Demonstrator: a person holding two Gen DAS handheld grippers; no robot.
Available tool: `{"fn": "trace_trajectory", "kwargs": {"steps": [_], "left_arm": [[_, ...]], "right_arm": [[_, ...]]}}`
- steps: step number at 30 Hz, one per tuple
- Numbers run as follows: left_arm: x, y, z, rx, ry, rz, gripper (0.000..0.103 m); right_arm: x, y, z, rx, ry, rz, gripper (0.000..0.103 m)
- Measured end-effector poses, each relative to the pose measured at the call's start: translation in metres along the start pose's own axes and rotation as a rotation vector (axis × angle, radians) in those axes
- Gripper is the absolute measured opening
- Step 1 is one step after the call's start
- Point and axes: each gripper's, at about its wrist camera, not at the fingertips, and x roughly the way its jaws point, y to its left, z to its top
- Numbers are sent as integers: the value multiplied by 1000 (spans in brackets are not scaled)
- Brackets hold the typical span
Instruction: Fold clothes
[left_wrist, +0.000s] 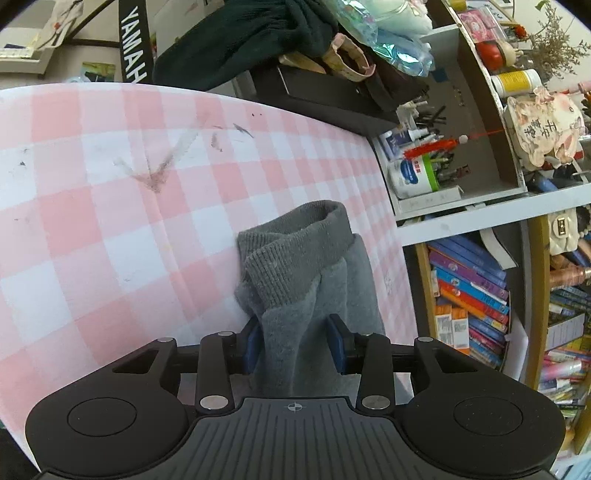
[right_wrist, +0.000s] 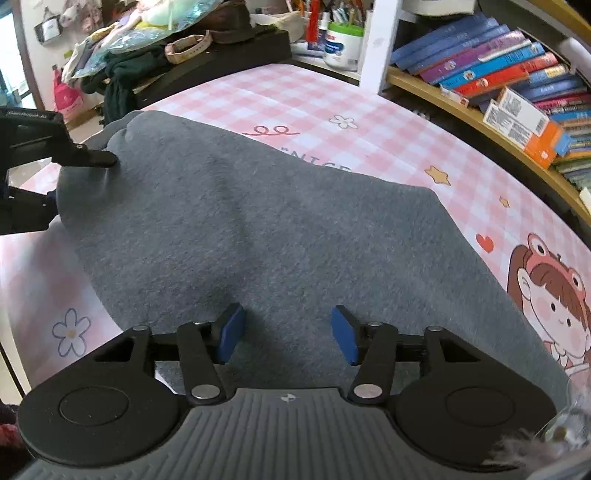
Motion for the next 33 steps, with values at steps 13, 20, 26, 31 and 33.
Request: {"fn": "trace_trajectory", "kwargs": {"steps": [13, 20, 26, 31, 33], "left_arm": [[1, 5, 3, -32, 10, -21, 38], [1, 6, 3, -75, -3, -21, 36], [3, -2, 2, -53, -1, 20, 34], [3, -2, 5, -45, 13, 25, 32], [4, -3, 5, -30, 20, 28, 32]], "right_arm": [[0, 1, -1, 4, 5, -10, 55], [-13, 1, 4, 24, -84, -24, 55], [-10, 5, 9, 60, -104, -14, 54], [-5, 19, 13, 45, -101, -18, 54], [1, 24, 12, 40, -73, -38, 54]]}}
